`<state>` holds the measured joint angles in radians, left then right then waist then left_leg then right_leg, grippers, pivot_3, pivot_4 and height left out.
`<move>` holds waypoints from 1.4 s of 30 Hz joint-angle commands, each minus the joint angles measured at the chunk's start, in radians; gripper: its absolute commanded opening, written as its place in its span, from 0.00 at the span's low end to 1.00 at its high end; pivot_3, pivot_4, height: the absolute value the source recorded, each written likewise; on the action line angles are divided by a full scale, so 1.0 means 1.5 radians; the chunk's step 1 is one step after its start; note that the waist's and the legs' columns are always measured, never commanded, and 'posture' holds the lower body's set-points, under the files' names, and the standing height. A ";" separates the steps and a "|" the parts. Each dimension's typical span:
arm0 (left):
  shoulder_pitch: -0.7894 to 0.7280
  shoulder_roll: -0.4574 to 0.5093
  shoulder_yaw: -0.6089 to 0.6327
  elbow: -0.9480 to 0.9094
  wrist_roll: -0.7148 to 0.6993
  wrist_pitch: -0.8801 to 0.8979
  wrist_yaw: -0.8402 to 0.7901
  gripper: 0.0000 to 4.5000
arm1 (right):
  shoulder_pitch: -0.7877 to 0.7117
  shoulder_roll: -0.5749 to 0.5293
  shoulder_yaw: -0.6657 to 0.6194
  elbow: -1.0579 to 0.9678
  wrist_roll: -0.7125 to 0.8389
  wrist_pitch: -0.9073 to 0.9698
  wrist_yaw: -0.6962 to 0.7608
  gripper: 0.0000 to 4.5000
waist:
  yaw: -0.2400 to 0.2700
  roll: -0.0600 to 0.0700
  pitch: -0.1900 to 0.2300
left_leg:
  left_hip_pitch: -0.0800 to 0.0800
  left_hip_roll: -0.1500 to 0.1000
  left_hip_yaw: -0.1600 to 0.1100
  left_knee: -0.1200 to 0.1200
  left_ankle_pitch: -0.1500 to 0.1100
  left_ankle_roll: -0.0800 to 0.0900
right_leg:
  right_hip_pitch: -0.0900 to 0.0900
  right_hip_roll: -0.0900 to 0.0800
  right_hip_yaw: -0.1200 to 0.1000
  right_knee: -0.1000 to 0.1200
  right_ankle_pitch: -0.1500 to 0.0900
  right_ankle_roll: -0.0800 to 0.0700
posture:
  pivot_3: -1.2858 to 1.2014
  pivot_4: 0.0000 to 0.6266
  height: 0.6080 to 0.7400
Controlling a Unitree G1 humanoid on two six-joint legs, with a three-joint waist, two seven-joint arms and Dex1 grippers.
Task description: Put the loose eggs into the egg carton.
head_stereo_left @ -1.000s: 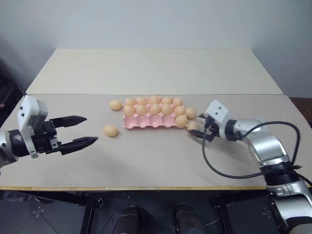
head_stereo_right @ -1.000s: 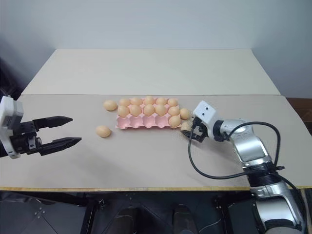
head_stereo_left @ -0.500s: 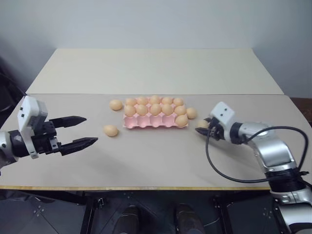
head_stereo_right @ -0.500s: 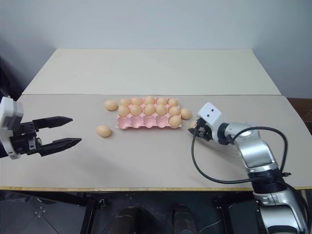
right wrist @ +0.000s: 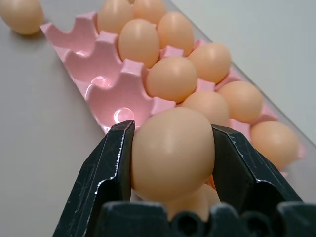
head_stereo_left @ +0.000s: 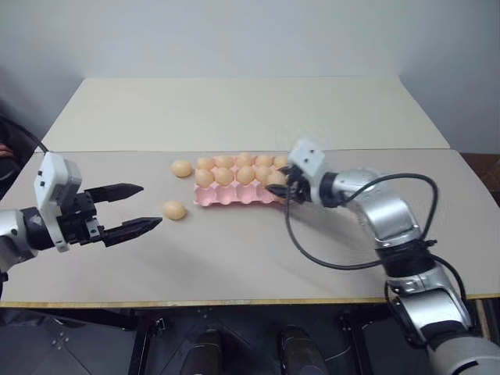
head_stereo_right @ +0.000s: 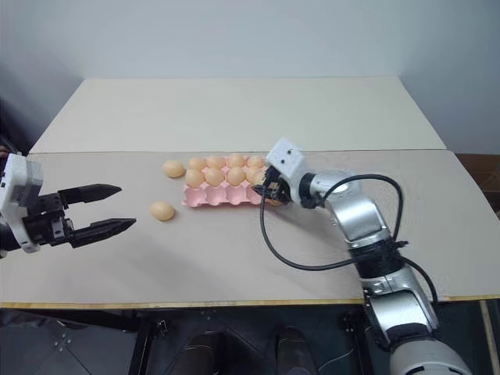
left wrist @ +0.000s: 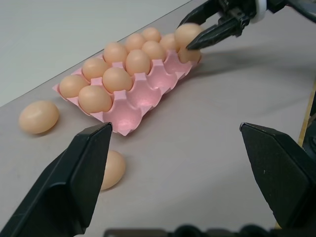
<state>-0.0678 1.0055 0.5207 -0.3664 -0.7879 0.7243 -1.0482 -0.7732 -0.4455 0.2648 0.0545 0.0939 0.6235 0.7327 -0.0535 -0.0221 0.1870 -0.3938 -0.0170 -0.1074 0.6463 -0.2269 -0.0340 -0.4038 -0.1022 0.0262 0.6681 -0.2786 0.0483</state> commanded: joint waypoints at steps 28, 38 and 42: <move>0.025 0.058 0.101 0.129 0.007 -0.035 -0.134 1.00 | 0.333 -0.298 -0.403 -0.336 0.259 0.050 0.192 0.99 | 0.002 0.000 0.000 | 0.002 0.001 0.003 -0.002 0.000 0.000 | 0.001 0.002 0.002 0.000 0.000 0.000 | 0.52 0.24 1.00; 0.025 0.037 0.087 0.094 -0.016 -0.019 -0.116 1.00 | 0.297 -0.287 -0.319 -0.251 0.198 -0.047 0.162 0.99 | 0.004 0.000 0.000 | 0.002 0.002 0.004 -0.001 0.000 0.000 | 0.001 0.002 0.003 -0.001 0.000 0.000 | 0.52 0.24 1.00; 0.009 0.027 0.067 0.082 -0.015 -0.022 -0.099 1.00 | 0.211 -0.244 -0.216 -0.130 0.114 -0.150 0.145 0.99 | 0.003 -0.001 0.000 | 0.003 0.003 0.005 -0.001 0.000 0.000 | 0.001 0.003 0.004 -0.001 0.001 -0.001 | 0.52 0.24 1.00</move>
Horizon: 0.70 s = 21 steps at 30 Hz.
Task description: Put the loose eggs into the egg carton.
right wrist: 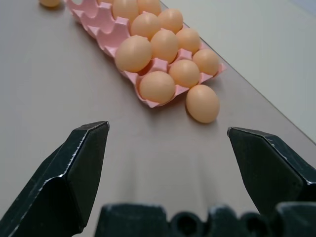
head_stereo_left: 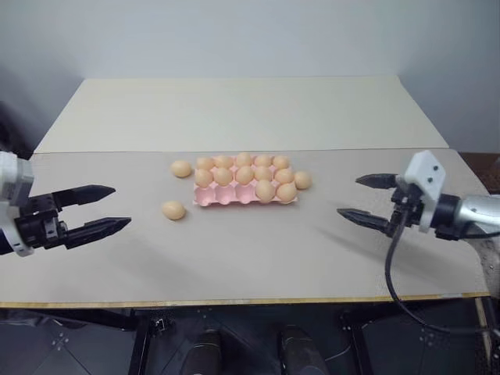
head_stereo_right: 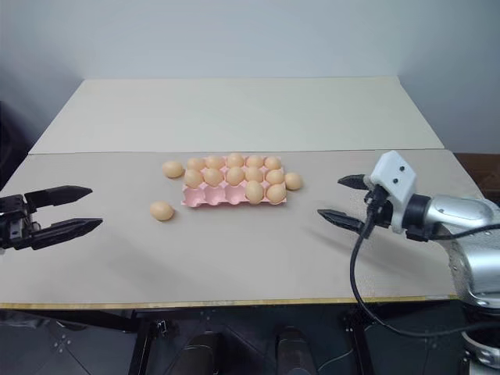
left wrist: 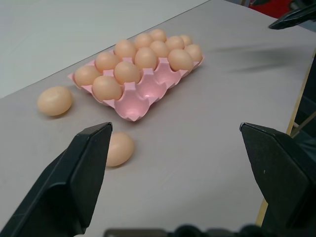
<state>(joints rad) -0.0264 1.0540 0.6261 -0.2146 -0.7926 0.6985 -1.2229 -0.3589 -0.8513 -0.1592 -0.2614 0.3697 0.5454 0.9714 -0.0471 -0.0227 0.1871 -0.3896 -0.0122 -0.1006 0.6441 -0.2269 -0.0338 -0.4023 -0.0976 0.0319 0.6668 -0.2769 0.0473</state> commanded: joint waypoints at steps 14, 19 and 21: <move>0.041 -0.030 0.053 -0.095 -0.056 0.031 0.064 1.00 | -0.344 0.178 0.278 0.631 -0.346 -0.433 -0.116 0.99 | -0.007 0.000 0.000 | 0.000 0.005 0.005 0.000 0.000 0.000 | -0.002 0.005 0.004 -0.001 0.002 -0.002 | 0.52 0.24 1.00; 0.054 -0.029 0.058 -0.098 -0.058 0.030 0.069 1.00 | -0.415 0.232 0.293 0.779 -0.398 -0.481 -0.188 0.99 | -0.015 0.000 0.000 | 0.000 0.005 0.005 0.000 0.000 0.000 | -0.002 0.005 0.004 -0.001 0.002 -0.003 | 0.52 0.24 1.00; 0.055 -0.028 0.055 -0.099 -0.058 0.029 0.070 1.00 | -0.438 0.250 0.295 0.830 -0.413 -0.500 -0.222 0.99 | -0.015 0.000 0.000 | 0.001 0.005 0.005 0.000 0.000 0.000 | -0.002 0.005 0.004 -0.001 0.002 -0.003 | 0.52 0.24 1.00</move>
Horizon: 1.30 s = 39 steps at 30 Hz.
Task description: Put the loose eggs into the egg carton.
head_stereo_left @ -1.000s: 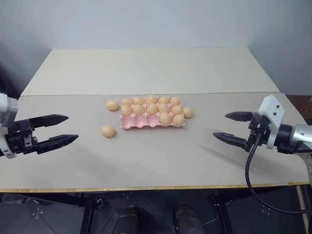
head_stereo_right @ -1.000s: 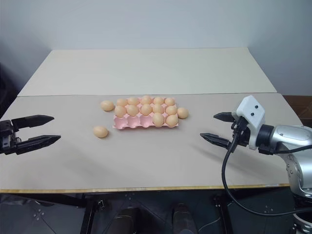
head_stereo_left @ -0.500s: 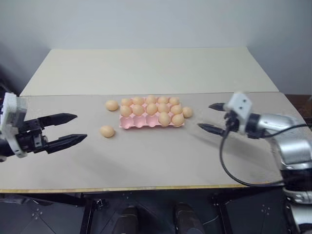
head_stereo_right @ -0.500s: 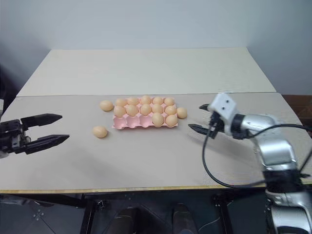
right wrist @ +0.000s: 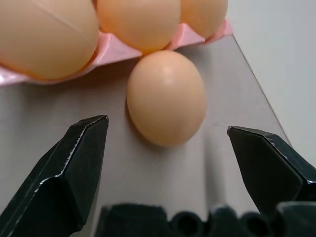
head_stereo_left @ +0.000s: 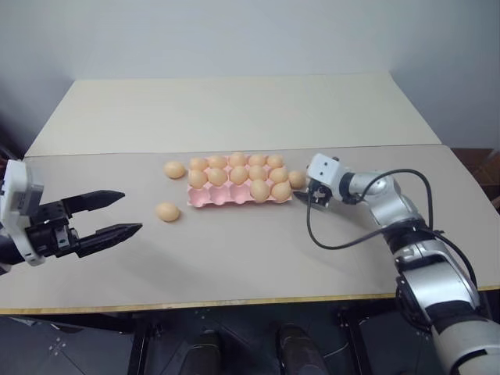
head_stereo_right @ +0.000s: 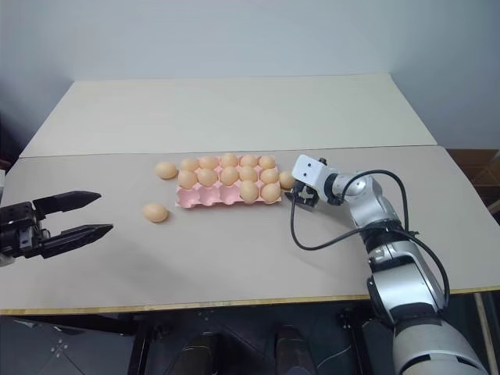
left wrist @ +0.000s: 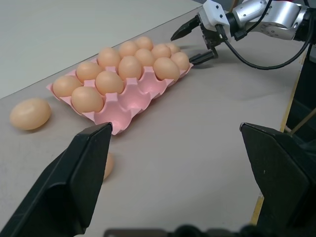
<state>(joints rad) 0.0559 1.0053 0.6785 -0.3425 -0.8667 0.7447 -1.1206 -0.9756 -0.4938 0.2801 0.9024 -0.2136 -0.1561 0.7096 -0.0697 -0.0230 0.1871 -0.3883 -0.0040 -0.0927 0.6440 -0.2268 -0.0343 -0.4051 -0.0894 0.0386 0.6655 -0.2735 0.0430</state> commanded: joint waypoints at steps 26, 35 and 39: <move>-0.066 0.026 -0.038 0.045 0.020 -0.035 -0.021 1.00 | 0.046 -0.013 -0.079 -0.341 0.057 0.133 0.036 0.32 | -0.003 0.000 0.000 | 0.000 0.001 0.001 0.000 0.000 0.000 | -0.001 0.001 0.001 0.001 0.000 0.000 | 0.52 0.24 1.00; -0.070 0.017 -0.041 0.036 0.021 -0.035 -0.024 1.00 | 0.034 0.132 0.021 -0.443 0.032 0.264 0.042 0.32 | 0.000 0.000 0.000 | 0.000 0.002 0.000 0.000 0.000 0.000 | -0.001 0.002 0.001 0.001 0.000 -0.001 | 0.52 0.24 1.00; -0.039 0.010 -0.018 0.015 0.017 -0.032 -0.019 1.00 | 0.044 0.147 0.064 -0.449 0.012 0.278 0.057 0.32 | 0.003 0.000 0.000 | -0.001 0.001 0.000 0.000 0.000 0.000 | -0.002 0.001 0.001 0.001 0.000 -0.001 | 0.52 0.24 1.00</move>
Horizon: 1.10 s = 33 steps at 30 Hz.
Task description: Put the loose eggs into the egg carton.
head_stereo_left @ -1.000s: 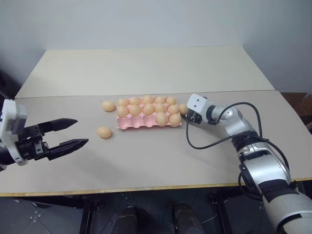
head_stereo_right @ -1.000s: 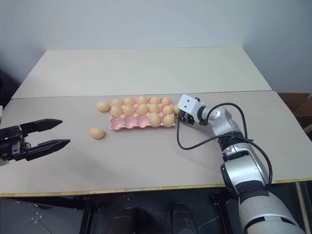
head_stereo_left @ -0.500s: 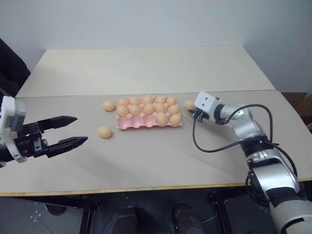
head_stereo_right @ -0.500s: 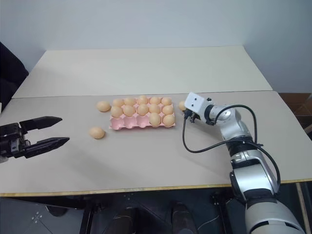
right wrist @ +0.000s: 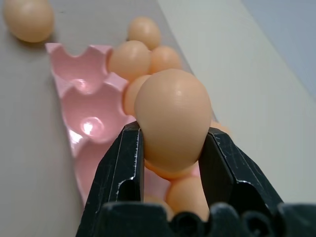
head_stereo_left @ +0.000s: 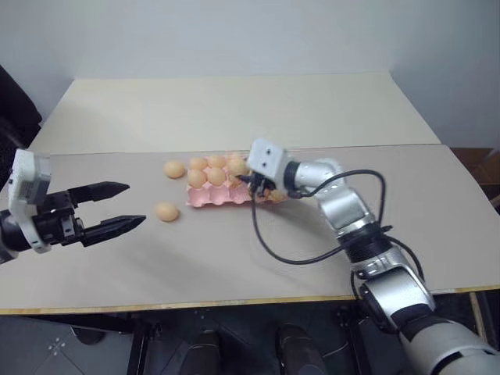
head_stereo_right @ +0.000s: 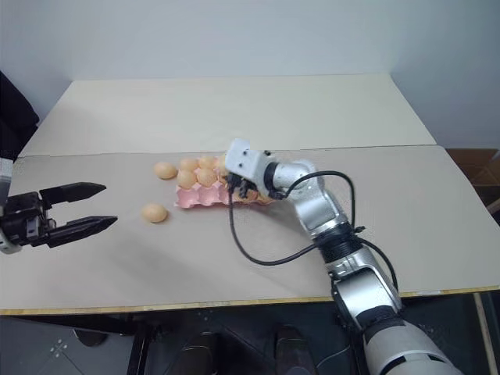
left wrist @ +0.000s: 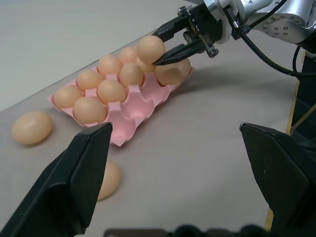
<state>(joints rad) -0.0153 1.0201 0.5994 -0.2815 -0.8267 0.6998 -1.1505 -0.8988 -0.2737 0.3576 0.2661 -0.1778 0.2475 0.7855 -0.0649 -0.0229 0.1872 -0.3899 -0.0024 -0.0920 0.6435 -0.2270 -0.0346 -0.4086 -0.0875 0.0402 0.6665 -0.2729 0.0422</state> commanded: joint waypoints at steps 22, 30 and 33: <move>-0.016 0.011 0.013 -0.001 0.001 -0.007 -0.001 1.00 | 0.042 -0.086 -0.122 -0.252 0.131 0.159 0.085 0.98 | 0.005 0.000 0.000 | 0.000 0.000 0.000 0.000 0.000 0.000 | 0.000 0.000 0.000 0.000 0.000 0.000 | 0.52 0.24 1.00; -0.001 0.012 0.028 0.050 0.047 -0.035 -0.002 1.00 | 0.229 -0.272 -0.312 -0.360 0.282 0.132 0.185 0.98 | 0.014 0.000 0.000 | 0.000 0.000 0.000 0.000 0.000 0.000 | 0.001 0.000 0.000 -0.001 0.000 0.000 | 0.52 0.24 1.00; 0.021 0.013 0.046 0.060 0.053 -0.034 -0.015 1.00 | 0.317 -0.320 -0.358 -0.381 0.310 0.121 0.206 0.98 | 0.011 0.000 0.000 | 0.001 0.000 0.001 0.000 0.000 0.000 | 0.001 0.000 0.000 -0.001 0.000 0.000 | 0.52 0.24 1.00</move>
<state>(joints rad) 0.0057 1.0253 0.6200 -0.1925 -0.7479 0.6590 -1.1554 -0.4440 -0.7311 -0.1269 -0.2498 0.2431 0.4591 1.0735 -0.0484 -0.0235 0.1873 -0.3886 -0.0018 -0.0900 0.6434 -0.2276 -0.0345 -0.4068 -0.0874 0.0407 0.6653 -0.2730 0.0422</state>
